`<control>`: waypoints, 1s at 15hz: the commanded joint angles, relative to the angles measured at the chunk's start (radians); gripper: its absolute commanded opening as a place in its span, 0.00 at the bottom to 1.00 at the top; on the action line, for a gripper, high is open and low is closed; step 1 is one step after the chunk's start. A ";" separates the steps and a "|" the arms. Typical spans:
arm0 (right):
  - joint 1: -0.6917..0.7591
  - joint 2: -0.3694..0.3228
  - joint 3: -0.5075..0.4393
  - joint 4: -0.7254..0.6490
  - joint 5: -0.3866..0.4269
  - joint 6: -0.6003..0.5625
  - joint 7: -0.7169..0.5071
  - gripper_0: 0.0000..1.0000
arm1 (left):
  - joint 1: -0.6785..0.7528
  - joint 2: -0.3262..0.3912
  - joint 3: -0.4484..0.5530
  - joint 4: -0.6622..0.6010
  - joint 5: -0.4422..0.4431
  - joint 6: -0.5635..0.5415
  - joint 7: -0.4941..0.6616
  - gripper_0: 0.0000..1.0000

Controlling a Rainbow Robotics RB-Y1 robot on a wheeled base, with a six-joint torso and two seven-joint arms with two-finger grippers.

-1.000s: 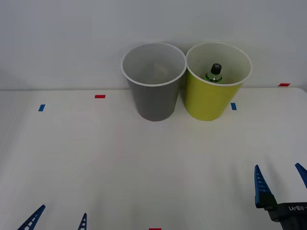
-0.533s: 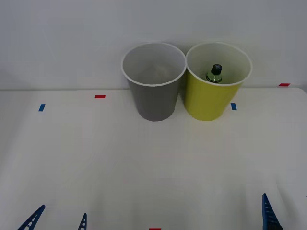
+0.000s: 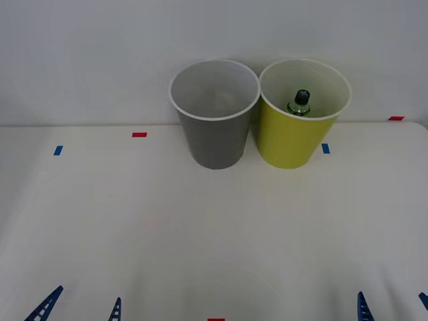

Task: Put cans in the gray bin and PET bottles in the light green bin.

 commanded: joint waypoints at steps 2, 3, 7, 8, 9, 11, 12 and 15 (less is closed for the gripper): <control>0.004 -0.002 0.004 -0.001 0.022 0.000 -0.020 0.95 | 0.000 0.000 0.000 0.000 0.000 0.000 0.000 1.00; 0.004 -0.002 0.004 -0.001 0.031 0.000 -0.022 0.95 | 0.000 0.000 0.000 0.000 0.000 0.000 0.000 1.00; 0.004 0.003 0.010 -0.001 0.033 0.005 -0.020 0.95 | 0.000 0.000 0.000 0.000 0.000 0.000 0.000 1.00; 0.004 0.003 0.010 -0.001 0.033 0.005 -0.020 0.95 | 0.000 0.000 0.000 0.000 0.000 0.000 0.000 1.00; 0.004 0.003 0.010 -0.001 0.033 0.005 -0.020 0.95 | 0.000 0.000 0.000 0.000 0.000 0.000 0.000 1.00; 0.004 0.003 0.010 -0.001 0.033 0.005 -0.020 0.95 | 0.000 0.000 0.000 0.000 0.000 0.000 0.000 1.00; 0.004 0.003 0.010 -0.001 0.033 0.005 -0.020 0.95 | 0.000 0.000 0.000 0.000 0.000 0.000 0.000 1.00; 0.004 0.003 0.010 -0.001 0.033 0.005 -0.020 0.95 | 0.000 0.000 0.000 0.000 0.000 0.000 0.000 1.00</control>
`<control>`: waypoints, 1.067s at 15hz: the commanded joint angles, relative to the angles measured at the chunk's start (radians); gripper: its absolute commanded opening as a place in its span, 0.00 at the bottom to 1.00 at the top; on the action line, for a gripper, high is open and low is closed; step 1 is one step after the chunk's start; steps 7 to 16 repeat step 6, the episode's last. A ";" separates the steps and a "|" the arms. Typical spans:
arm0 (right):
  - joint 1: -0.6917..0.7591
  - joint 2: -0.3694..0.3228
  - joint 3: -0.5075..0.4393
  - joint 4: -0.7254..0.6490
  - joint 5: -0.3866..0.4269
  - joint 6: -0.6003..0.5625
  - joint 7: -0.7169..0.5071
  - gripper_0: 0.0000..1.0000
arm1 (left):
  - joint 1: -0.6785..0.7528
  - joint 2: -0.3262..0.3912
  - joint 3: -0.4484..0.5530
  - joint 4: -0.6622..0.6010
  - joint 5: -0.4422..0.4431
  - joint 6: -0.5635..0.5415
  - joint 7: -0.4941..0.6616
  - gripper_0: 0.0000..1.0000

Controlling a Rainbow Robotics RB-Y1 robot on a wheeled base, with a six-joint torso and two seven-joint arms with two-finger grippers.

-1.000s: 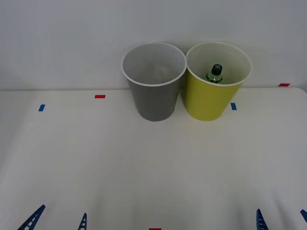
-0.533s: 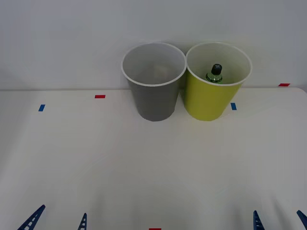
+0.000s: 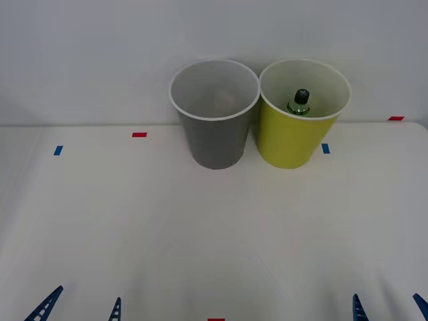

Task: Put cans in the gray bin and PET bottles in the light green bin.

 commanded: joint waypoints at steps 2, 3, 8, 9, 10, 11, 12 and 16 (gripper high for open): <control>0.000 0.000 0.000 0.000 0.000 0.000 0.000 0.95 | 0.000 0.000 0.000 0.000 0.000 0.000 0.000 1.00; 0.000 0.000 0.000 0.000 0.000 0.000 0.000 0.95 | 0.000 0.000 0.000 0.000 0.000 0.000 0.000 1.00; 0.000 0.000 0.000 0.000 0.000 0.000 0.000 0.95 | 0.000 0.000 0.000 0.000 0.000 0.000 0.000 1.00; 0.000 0.000 0.000 0.000 0.000 0.000 0.000 0.95 | 0.000 0.000 0.000 0.000 0.000 0.000 0.000 1.00; 0.000 0.000 0.000 0.000 0.000 0.000 0.000 0.95 | 0.000 0.000 0.000 0.000 0.000 0.000 0.000 1.00; 0.000 0.000 0.000 0.000 0.000 0.000 0.000 0.95 | 0.000 0.000 0.000 0.000 0.000 0.000 0.000 1.00; 0.000 0.000 0.000 0.000 0.000 0.000 0.000 0.95 | 0.000 0.000 0.000 0.000 0.000 0.000 0.000 1.00; 0.000 0.000 0.000 0.000 0.000 0.000 0.000 0.95 | 0.000 0.000 0.000 0.000 0.000 0.000 0.000 1.00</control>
